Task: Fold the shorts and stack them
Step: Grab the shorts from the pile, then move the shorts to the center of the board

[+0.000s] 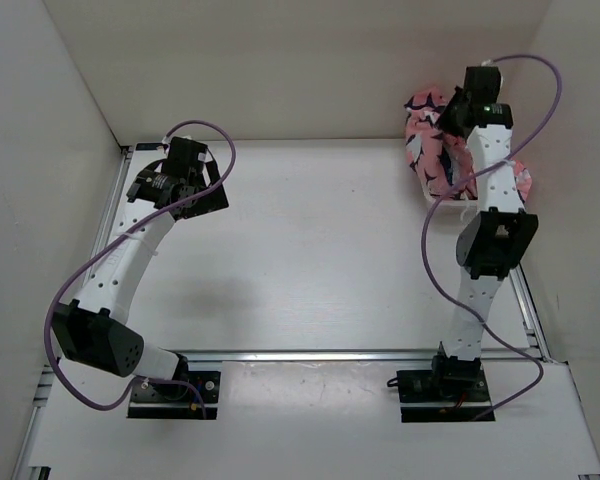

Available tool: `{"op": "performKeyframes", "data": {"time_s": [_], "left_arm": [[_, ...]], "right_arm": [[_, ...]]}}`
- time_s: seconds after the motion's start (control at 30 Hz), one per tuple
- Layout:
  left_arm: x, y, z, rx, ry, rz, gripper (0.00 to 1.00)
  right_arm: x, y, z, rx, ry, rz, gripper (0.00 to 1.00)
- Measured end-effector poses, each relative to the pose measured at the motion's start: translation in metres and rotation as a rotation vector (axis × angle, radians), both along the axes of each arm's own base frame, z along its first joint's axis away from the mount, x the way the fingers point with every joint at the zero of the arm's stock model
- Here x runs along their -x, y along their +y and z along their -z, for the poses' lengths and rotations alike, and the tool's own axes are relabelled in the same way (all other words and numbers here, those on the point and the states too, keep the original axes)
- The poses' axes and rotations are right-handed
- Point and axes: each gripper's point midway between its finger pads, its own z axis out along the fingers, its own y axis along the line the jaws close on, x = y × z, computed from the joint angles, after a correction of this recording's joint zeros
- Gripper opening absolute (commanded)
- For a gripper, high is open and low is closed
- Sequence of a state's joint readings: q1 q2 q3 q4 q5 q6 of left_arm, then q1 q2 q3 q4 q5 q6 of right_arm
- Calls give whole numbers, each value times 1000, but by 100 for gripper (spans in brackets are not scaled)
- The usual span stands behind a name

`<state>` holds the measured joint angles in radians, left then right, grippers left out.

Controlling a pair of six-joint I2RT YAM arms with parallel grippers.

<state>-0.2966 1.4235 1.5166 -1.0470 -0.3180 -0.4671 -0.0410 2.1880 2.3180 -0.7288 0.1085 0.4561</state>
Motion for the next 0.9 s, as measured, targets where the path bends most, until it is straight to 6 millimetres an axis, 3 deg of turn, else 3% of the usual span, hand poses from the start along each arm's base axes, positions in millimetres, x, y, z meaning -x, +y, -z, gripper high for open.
{"op": "performKeyframes", "data": {"time_s": [0.1,0.23,0.33,0.43,0.47,0.53,0.57,0.7,0.8,0.87,0.9], "left_arm": [[0,3,0,3,3,-12,100],[3,24,4,37,35,-78,100],[4,53,5,87,51,-170,100],[8,80,1,125,46,-249,100],[10,87,-2,133,40,-267,100],[12,95,-13,149,20,-286,100],[12,98,-18,153,7,-291,100],[15,102,-34,162,-36,-281,100],[18,96,-27,181,-18,-257,100],[22,91,-10,200,19,-243,100],[24,87,1,214,49,-232,100]], "right_arm": [[20,41,-93,19,-181,-114,0],[73,132,-221,19,-475,-351,0],[134,205,-276,5,-617,-562,0],[192,262,-292,-18,-667,-771,0],[207,276,-289,-19,-666,-829,0],[236,304,-263,-14,-611,-944,8],[246,317,-243,-11,-573,-991,31],[299,375,-116,37,-284,-1194,83],[347,390,-7,119,-2,-1292,87],[370,376,42,165,151,-1295,85],[376,366,55,178,199,-1273,78]]}}
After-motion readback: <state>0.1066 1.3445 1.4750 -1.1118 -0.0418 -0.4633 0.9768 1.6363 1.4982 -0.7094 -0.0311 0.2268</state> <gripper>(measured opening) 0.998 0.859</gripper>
